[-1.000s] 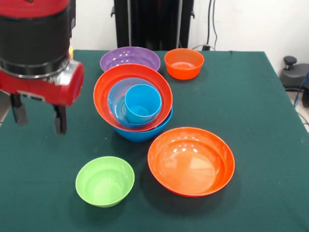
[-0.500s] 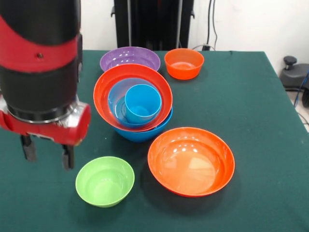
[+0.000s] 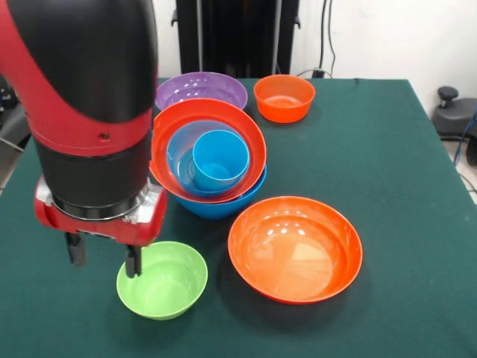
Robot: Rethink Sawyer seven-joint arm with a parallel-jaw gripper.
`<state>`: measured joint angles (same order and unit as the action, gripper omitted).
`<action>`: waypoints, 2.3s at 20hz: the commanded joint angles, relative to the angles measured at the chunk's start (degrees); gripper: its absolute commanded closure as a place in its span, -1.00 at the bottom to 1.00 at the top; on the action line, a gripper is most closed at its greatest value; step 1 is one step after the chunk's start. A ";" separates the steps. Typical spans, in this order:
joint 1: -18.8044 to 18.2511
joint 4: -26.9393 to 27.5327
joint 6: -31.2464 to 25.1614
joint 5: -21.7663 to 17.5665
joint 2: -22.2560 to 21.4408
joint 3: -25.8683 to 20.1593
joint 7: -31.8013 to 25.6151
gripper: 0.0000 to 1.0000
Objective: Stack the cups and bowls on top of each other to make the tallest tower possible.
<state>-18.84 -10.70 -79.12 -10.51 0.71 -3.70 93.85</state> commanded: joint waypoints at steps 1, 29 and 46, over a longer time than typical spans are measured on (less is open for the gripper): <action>2.03 -2.50 4.12 -0.33 -0.15 -4.43 -2.65 -1.00; -0.94 -8.87 15.41 1.62 3.07 -3.50 -8.45 -1.00; -10.56 -53.67 48.85 -1.12 -15.64 -9.85 -13.68 -1.00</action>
<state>-28.26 -48.08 -34.53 -7.14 -8.88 -5.23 93.85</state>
